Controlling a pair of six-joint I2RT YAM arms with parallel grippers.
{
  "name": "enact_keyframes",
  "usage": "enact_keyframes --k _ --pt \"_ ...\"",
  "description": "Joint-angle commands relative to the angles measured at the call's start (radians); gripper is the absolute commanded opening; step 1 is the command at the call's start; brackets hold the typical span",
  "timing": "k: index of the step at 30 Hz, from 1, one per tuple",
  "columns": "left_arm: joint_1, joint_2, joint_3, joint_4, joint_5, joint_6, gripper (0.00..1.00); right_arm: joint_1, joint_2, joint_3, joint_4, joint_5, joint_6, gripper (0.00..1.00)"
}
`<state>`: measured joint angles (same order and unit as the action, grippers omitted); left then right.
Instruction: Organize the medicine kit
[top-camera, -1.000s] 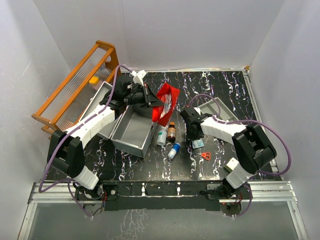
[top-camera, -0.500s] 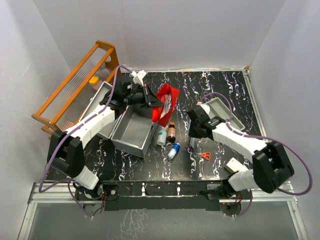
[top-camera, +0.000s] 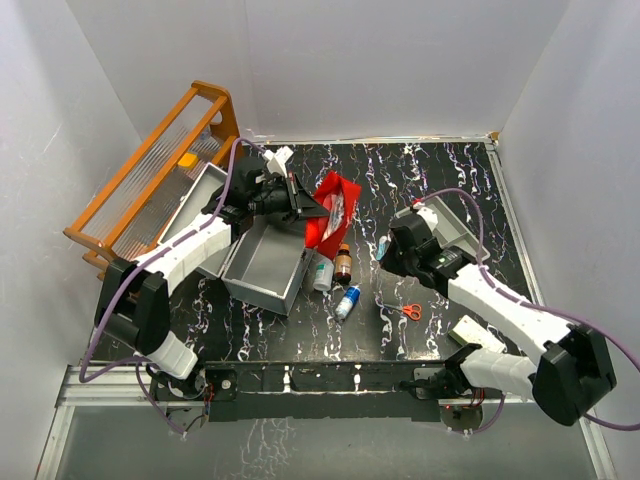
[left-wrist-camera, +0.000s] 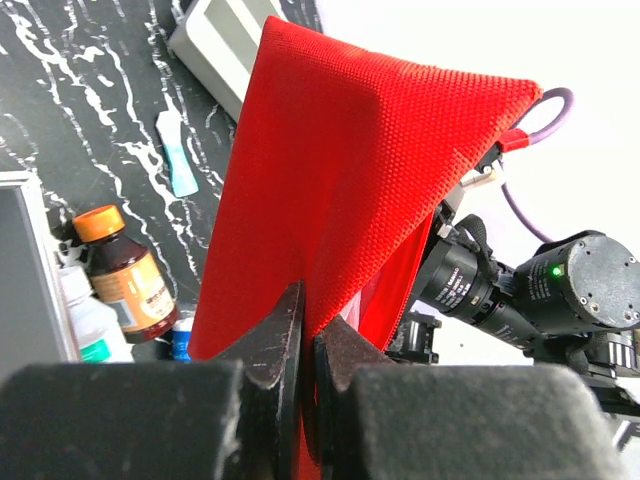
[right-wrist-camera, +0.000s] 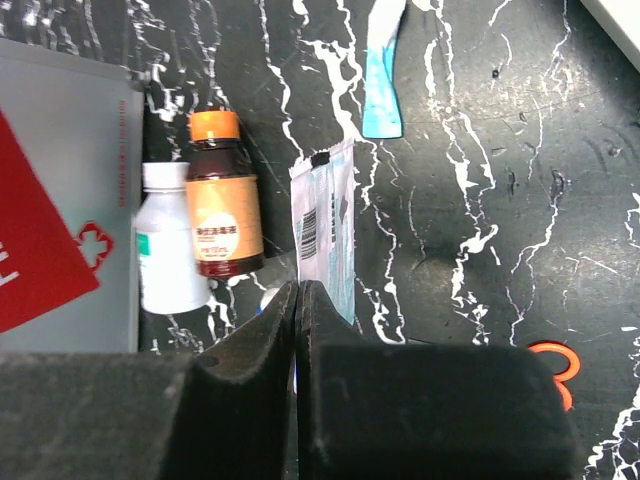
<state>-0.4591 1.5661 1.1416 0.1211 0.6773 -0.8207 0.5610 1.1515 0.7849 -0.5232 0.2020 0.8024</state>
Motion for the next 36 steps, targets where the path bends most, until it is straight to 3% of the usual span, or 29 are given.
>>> enact_keyframes --k 1,12,22,29,36 --pt "-0.008 -0.003 -0.021 0.157 0.074 -0.101 0.0 -0.001 -0.062 0.007 0.016 -0.005 0.034 0.0" --pt "-0.096 0.087 0.014 0.193 -0.019 -0.108 0.0 -0.001 -0.182 0.118 -0.137 -0.012 -0.07 0.0" --pt "-0.222 0.175 0.151 -0.023 -0.44 -0.054 0.0 -0.002 -0.216 0.264 -0.157 -0.016 -0.123 0.0" --pt "-0.227 0.224 0.185 -0.04 -0.457 -0.124 0.0 -0.002 -0.206 0.358 -0.151 -0.024 -0.166 0.0" --pt "-0.228 0.257 0.175 0.009 -0.407 -0.173 0.0 -0.001 -0.152 0.37 -0.026 -0.069 -0.184 0.0"
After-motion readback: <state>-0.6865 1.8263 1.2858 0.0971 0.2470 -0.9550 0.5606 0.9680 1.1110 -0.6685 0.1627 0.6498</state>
